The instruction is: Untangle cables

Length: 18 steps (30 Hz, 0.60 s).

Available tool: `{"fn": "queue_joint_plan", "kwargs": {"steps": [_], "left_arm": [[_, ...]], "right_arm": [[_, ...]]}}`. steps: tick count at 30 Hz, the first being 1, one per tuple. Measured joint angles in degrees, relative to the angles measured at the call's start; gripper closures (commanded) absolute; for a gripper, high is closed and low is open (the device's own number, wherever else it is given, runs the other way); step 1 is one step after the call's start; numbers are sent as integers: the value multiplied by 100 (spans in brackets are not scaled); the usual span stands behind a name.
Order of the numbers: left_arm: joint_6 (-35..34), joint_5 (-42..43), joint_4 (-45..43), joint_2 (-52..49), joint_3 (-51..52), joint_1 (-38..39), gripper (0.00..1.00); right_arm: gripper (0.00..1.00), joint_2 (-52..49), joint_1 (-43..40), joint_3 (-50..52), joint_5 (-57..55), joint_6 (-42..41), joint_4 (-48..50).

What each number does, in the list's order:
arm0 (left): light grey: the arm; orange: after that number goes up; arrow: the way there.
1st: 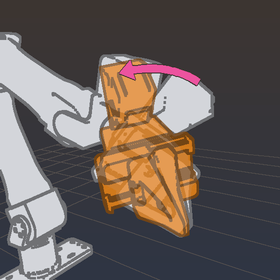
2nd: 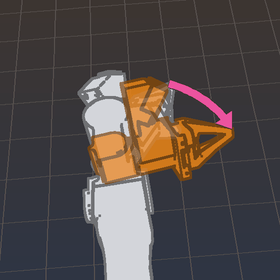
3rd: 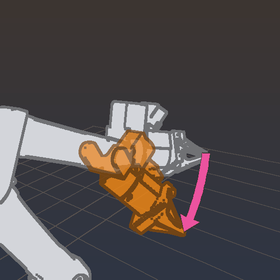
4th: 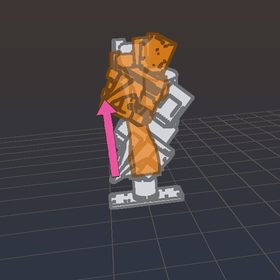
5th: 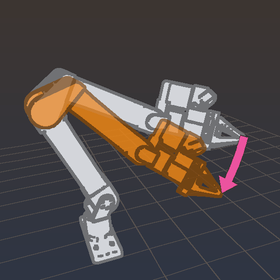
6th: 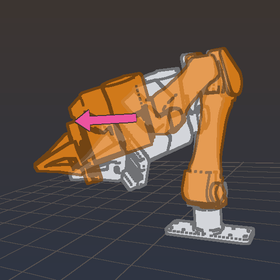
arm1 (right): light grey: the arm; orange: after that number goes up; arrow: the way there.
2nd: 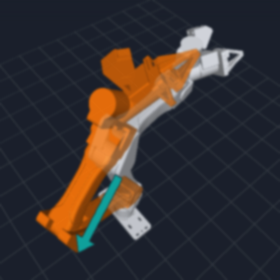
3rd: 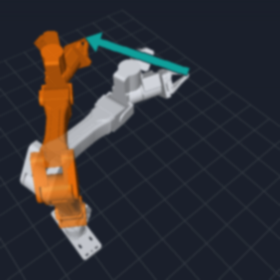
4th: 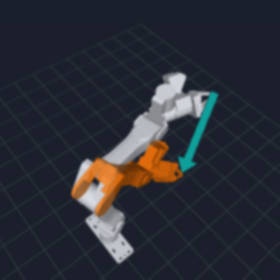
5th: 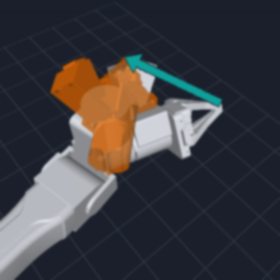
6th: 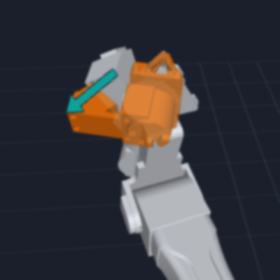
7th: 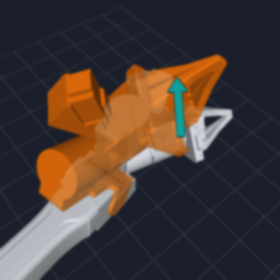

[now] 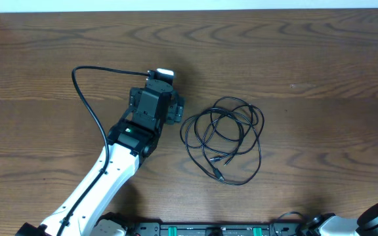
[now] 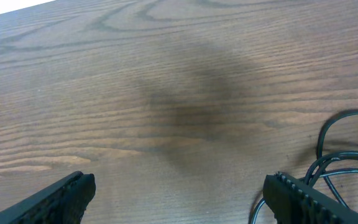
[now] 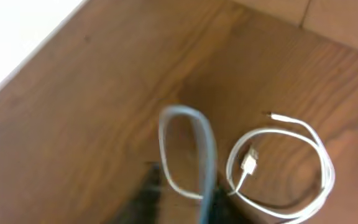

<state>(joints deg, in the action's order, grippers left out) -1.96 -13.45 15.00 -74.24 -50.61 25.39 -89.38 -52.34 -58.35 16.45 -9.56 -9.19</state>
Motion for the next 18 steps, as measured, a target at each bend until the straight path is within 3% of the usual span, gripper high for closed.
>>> {"fn": "queue_joint_plan", "kwargs": {"steps": [7, 18], "left_arm": [[0, 0, 0, 0, 0, 0, 9], [-2, 0, -2, 0, 0, 0, 9]], "right_arm": [[1, -4, 0, -4, -203, 9, -376], [1, -4, 0, -7, -55, -225, -1016]]}}
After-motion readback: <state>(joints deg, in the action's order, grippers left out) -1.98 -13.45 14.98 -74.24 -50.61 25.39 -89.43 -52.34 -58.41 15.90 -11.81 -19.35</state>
